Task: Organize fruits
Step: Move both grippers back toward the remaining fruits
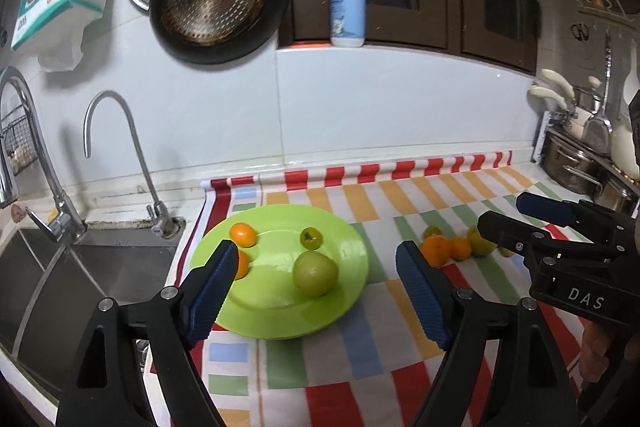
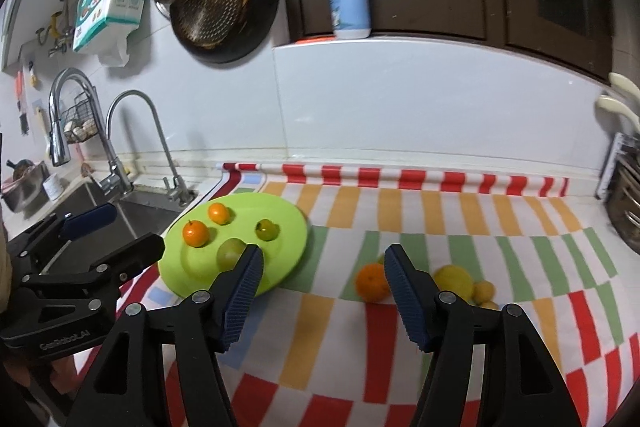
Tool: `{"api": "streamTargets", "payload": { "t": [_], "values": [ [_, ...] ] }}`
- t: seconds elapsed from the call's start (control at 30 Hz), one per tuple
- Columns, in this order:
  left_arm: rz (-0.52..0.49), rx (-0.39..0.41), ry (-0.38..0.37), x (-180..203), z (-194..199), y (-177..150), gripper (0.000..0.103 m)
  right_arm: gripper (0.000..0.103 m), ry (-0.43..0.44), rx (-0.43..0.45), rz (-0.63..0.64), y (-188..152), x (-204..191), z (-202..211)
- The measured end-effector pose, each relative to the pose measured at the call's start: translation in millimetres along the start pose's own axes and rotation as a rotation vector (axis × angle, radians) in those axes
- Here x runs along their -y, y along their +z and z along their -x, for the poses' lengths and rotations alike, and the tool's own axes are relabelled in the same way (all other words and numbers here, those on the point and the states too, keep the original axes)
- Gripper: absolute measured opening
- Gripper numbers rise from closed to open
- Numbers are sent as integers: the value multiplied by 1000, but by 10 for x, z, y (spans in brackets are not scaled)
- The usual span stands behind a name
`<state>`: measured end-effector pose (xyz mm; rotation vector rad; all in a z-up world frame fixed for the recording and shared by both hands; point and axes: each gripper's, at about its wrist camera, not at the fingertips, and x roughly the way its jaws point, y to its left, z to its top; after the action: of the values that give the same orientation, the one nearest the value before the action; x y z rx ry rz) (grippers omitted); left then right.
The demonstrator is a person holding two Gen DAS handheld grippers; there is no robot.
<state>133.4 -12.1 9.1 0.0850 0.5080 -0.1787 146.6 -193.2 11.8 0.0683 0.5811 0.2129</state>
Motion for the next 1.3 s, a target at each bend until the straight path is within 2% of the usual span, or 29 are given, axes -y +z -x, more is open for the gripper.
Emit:
{"api": "streamTargets", "payload": {
  "t": [0.17, 0.4, 0.9, 1.3],
  "values": [
    [-7, 33, -18, 152, 98, 15, 85, 64, -37, 24, -20, -37, 140, 170],
    [-20, 39, -47, 353, 100, 5, 86, 64, -87, 40, -35, -99, 323, 319],
    [-96, 17, -118, 805, -209, 2, 86, 64, -163, 4, -63, -231, 762, 286],
    [-148, -83, -150, 1002, -692, -115, 86, 64, -203, -87, -149, -433, 1130, -53]
  ]
}}
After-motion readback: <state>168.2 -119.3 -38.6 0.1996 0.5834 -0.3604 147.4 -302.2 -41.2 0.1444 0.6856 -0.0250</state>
